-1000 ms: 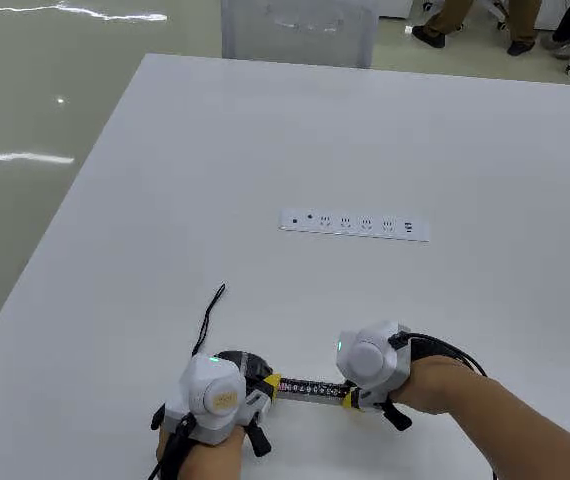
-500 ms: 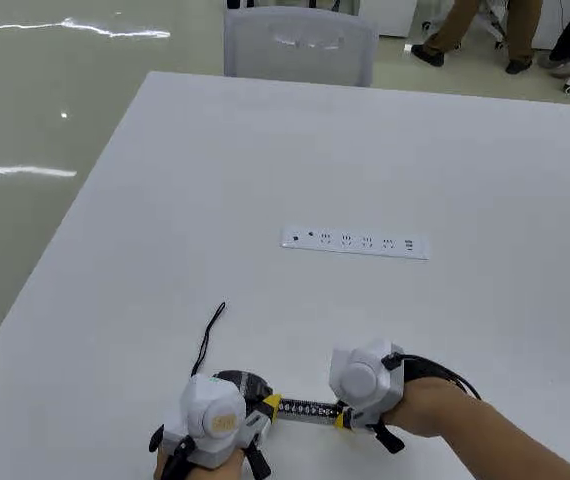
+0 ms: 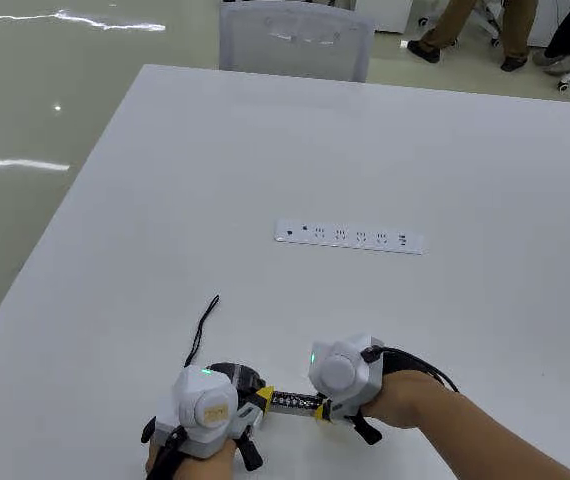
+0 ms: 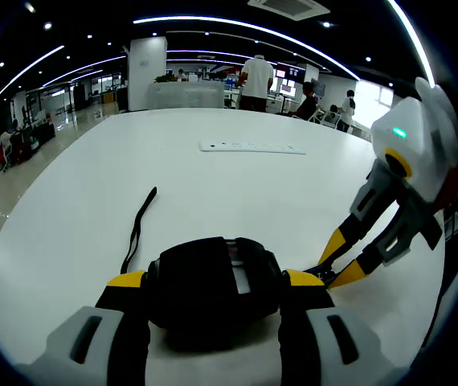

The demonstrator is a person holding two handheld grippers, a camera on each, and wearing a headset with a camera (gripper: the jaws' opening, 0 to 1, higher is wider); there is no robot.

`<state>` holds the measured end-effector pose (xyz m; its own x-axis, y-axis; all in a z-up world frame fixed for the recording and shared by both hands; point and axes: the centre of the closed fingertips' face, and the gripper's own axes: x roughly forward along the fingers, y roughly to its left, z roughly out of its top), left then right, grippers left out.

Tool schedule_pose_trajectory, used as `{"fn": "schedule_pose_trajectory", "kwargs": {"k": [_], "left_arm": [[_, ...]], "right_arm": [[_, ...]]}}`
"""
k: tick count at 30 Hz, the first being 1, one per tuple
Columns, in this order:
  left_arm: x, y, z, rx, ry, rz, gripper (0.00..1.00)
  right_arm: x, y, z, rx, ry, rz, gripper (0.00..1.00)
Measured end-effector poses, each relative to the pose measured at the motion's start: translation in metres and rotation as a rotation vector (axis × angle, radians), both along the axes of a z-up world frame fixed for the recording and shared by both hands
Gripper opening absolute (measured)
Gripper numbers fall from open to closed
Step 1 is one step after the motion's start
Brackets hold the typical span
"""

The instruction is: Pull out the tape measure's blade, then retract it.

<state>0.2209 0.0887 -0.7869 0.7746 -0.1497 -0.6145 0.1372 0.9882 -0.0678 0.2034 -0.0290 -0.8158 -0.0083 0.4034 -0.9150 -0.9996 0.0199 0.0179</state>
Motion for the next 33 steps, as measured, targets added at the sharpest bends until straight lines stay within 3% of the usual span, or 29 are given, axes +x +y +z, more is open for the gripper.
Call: {"fn": "schedule_pose_trajectory", "kwargs": {"k": [33], "left_arm": [[-0.001,-0.002,0.004,-0.01,0.001,-0.004,0.61]], "right_arm": [[-0.002,0.031,0.003,0.06,0.012,0.008,0.13]]}}
